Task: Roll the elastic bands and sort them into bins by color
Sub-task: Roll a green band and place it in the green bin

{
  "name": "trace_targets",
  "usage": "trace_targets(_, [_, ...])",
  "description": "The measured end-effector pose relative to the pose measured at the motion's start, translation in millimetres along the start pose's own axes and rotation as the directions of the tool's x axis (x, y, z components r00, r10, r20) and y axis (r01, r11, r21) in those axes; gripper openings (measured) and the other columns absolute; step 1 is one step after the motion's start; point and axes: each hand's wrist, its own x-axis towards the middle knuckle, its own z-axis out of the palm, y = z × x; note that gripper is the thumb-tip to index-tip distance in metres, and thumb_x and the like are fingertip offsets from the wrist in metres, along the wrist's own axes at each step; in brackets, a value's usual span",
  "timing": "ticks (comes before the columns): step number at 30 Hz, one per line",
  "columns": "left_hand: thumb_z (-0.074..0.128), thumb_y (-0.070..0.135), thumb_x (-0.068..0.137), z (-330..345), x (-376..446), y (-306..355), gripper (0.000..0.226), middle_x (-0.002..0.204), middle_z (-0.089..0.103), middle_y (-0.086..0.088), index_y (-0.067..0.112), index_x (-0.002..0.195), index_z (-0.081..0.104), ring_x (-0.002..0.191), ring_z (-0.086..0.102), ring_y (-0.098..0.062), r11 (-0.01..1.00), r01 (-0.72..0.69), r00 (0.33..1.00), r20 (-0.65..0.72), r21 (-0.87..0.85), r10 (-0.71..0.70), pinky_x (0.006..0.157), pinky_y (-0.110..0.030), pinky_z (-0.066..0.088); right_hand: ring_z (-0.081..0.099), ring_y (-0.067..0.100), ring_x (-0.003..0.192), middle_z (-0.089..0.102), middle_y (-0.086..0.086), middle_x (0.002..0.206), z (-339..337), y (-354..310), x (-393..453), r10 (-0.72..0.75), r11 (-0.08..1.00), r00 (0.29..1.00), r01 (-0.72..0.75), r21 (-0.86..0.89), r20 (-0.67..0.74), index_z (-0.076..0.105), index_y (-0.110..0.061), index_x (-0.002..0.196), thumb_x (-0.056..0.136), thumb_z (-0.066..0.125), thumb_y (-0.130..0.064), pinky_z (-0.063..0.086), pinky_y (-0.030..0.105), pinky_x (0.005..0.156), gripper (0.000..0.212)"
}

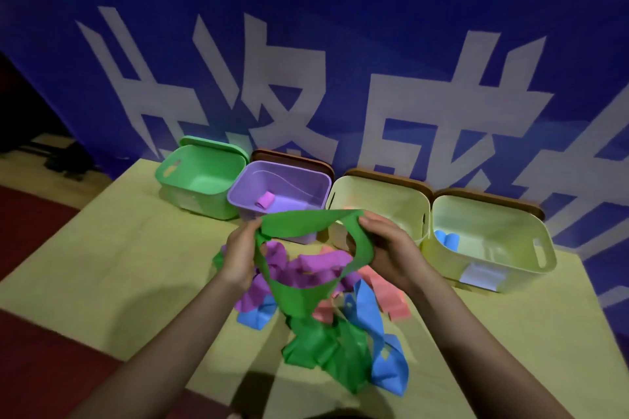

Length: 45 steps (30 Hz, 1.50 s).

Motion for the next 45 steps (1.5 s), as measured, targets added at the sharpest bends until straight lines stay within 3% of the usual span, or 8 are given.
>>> trace_targets(3, [0.047,0.017,0.096,-5.0,2.1,4.9,0.025,0.041,0.046,0.008,0.015,0.075,0.060,0.039,0.040,-0.008,1.000,0.016,1.000,-0.023,-0.003,-0.016,0.039,-0.016,0.031,0.056,0.014,0.051,0.060,0.006,0.060,17.2,-9.3,3.8,-0.008,0.991,1.000,0.009,0.130,-0.005,0.068,-0.003,0.074,0.077,0.055,-0.012,0.047,0.023,0.050,0.015])
trace_targets(10, [0.034,0.015,0.098,-40.1,44.6,31.3,0.032,0.036,0.026,0.009,0.017,0.065,0.033,0.025,0.019,-0.004,0.912,0.224,0.970,-0.009,-0.343,-0.242,0.028,-0.015,0.015,0.051,0.013,0.048,0.058,0.002,0.059,38.6,-11.0,21.0,-0.044,0.974,0.996,0.060,0.216,-0.076,0.064,-0.015,0.048,0.033,0.093,-0.027,0.043,0.021,0.052,0.034])
trace_targets(15, [0.038,0.015,0.098,-53.4,55.7,59.2,0.040,0.038,0.025,0.007,0.013,0.059,0.047,0.025,0.020,-0.003,0.889,0.272,0.961,0.140,-0.368,-0.237,0.029,-0.014,0.013,0.044,0.010,0.040,0.048,0.000,0.059,57.1,-1.4,37.1,-0.003,0.948,0.970,0.080,0.308,-0.243,0.056,-0.009,0.059,0.068,0.062,-0.014,0.041,0.019,0.039,0.011])
trace_targets(21, [0.046,0.012,0.096,-84.7,76.3,54.0,0.018,0.049,0.052,0.005,0.010,0.086,0.061,0.033,0.037,-0.005,0.970,0.158,0.967,0.171,0.184,-0.190,0.032,-0.015,0.025,0.060,0.012,0.053,0.064,0.005,0.067,80.9,21.2,57.9,-0.097,0.977,0.967,0.138,0.165,-0.235,0.065,-0.004,0.078,0.076,0.051,-0.008,0.050,0.019,0.051,0.014])
trace_targets(25, [0.052,0.016,0.096,-96.8,70.5,36.3,0.012,0.084,0.062,0.002,0.015,0.092,0.063,0.083,0.060,-0.017,0.723,-0.162,0.972,0.234,0.672,0.000,0.060,-0.021,0.041,0.067,0.019,0.083,0.069,0.013,0.099,115.7,38.3,84.2,-0.176,0.982,0.981,0.170,-0.078,-0.081,0.056,0.003,0.120,0.087,0.045,0.007,0.056,0.027,0.073,0.035])
trace_targets(31, [0.034,0.022,0.102,-97.2,31.5,51.9,0.034,0.092,0.073,0.007,0.016,0.098,0.067,0.093,0.065,-0.011,0.973,-0.178,0.876,0.474,0.146,0.089,0.086,-0.023,0.049,0.065,0.016,0.068,0.068,0.010,0.085,157.7,66.7,124.8,-0.235,0.962,0.955,0.202,-0.184,-0.181,0.055,0.004,0.120,0.089,0.047,0.009,0.055,0.024,0.062,0.032])
trace_targets(41, [0.072,0.021,0.073,-131.5,59.4,77.1,0.017,0.074,0.065,0.018,0.021,0.085,0.060,0.075,0.058,0.003,0.884,-0.443,0.727,0.637,0.149,0.257,0.075,-0.019,0.046,0.062,0.021,0.075,0.065,0.012,0.085,168.8,90.9,169.0,-0.350,0.924,0.849,0.244,-0.294,-0.396,0.062,-0.002,0.104,0.092,0.049,0.003,0.051,0.031,0.069,0.019])
trace_targets(45, [0.066,0.017,0.076,-132.2,70.5,93.5,0.009,0.076,0.068,0.015,0.020,0.084,0.063,0.075,0.060,-0.002,0.851,-0.515,0.702,0.618,0.099,0.354,0.074,-0.020,0.049,0.063,0.022,0.072,0.067,0.011,0.076,152.4,98.6,163.0,-0.350,0.805,0.813,0.008,-0.593,-0.466,0.067,-0.006,0.086,0.093,0.056,-0.008,0.051,0.027,0.063,0.014])
